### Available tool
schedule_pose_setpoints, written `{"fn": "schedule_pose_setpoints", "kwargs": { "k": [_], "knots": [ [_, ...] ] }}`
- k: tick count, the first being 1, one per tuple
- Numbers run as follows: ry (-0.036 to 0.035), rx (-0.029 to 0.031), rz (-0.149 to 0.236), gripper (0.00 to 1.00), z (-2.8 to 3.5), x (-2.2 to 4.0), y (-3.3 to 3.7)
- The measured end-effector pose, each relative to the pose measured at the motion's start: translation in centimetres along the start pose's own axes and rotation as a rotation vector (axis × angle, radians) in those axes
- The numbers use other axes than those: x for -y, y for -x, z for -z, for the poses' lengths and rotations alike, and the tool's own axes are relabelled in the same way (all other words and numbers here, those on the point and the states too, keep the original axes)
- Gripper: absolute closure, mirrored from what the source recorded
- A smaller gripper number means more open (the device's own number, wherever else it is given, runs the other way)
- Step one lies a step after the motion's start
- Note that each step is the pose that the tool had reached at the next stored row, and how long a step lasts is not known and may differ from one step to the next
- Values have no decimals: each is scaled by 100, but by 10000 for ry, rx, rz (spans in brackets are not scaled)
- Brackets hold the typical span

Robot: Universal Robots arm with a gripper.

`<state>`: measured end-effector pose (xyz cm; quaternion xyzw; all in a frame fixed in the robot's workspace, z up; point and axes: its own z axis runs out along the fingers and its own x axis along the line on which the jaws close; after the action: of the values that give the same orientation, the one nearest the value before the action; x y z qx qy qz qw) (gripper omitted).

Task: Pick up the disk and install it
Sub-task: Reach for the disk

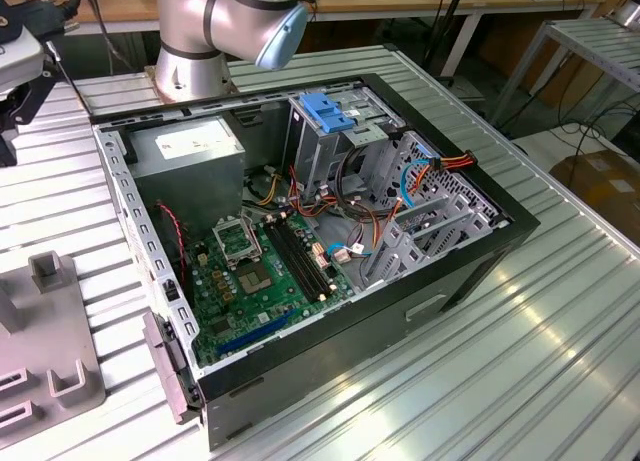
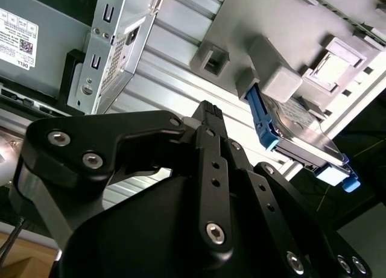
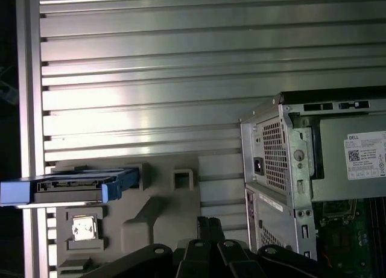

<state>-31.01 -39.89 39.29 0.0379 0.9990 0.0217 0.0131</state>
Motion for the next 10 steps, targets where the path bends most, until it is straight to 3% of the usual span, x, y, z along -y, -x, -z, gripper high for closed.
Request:
{"fn": "schedule_pose_setpoints", "kwargs": {
  "k": [10],
  "knots": [
    [0, 0, 0, 90, 3, 9, -117]
  ]
}}
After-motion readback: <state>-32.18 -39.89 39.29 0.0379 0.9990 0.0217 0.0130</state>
